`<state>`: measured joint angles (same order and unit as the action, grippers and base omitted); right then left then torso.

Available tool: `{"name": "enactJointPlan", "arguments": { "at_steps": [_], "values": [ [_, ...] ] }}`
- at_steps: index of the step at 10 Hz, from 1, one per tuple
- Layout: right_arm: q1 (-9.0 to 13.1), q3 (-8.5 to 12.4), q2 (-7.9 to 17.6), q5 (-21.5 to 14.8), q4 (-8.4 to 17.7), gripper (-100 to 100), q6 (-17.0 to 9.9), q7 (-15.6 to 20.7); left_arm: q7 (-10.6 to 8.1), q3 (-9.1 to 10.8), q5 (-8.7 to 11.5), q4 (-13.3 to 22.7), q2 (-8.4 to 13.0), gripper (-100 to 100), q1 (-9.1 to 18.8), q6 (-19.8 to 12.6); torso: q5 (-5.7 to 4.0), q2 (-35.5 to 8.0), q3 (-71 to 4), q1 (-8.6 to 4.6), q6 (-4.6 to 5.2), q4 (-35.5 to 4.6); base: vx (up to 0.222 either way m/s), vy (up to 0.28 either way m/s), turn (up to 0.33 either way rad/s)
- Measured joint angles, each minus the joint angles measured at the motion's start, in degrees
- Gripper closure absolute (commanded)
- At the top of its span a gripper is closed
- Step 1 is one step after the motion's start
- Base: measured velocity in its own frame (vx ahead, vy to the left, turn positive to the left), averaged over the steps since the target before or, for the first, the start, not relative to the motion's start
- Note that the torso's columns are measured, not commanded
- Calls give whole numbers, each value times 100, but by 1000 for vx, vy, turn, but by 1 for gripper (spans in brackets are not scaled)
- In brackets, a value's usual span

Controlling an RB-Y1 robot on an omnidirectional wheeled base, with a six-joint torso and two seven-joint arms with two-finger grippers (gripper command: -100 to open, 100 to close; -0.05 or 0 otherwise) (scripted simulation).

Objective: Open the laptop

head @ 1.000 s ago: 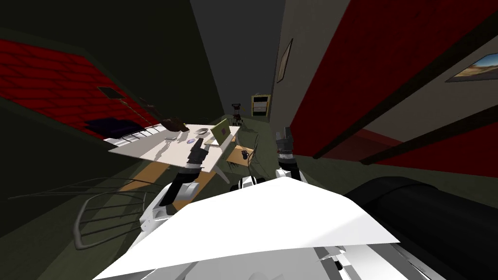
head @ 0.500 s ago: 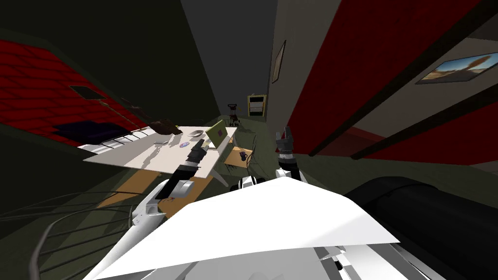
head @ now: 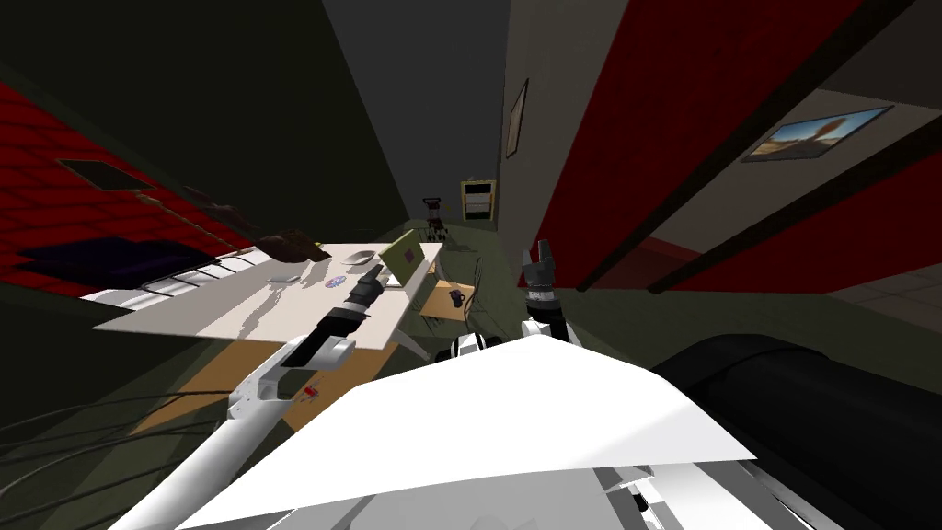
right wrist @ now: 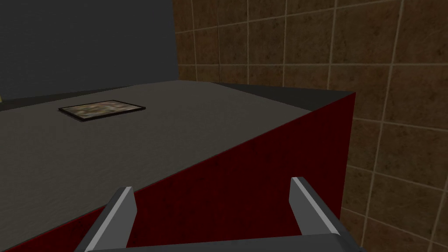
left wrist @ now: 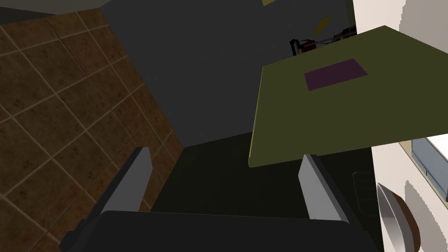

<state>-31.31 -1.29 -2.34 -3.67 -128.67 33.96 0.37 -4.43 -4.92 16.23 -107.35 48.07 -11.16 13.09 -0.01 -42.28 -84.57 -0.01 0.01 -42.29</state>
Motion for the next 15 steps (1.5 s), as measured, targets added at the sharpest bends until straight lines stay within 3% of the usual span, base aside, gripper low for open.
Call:
{"name": "enactJointPlan", "arguments": {
  "at_steps": [10,12,13,15],
  "values": [
    [0,0,0,0,0,0,0,0,-201,-90,509,1099,1324,-100,626,-446,0,-2,1,-1,0,0,35,13,-94],
    [0,0,0,0,0,0,0,0,-198,-84,545,1159,1412,-100,658,-516,1,-6,4,-1,-3,-1,6,3,-7],
    [0,0,0,0,0,0,0,0,-198,-84,544,1158,1411,100,658,-515,0,-7,4,-1,-2,-2,0,0,0],
    [0,1,0,0,0,0,0,0,-272,-96,633,1143,1366,100,677,-523,15,7,-4,35,-3,5,3,99,-12]
  ]
}}
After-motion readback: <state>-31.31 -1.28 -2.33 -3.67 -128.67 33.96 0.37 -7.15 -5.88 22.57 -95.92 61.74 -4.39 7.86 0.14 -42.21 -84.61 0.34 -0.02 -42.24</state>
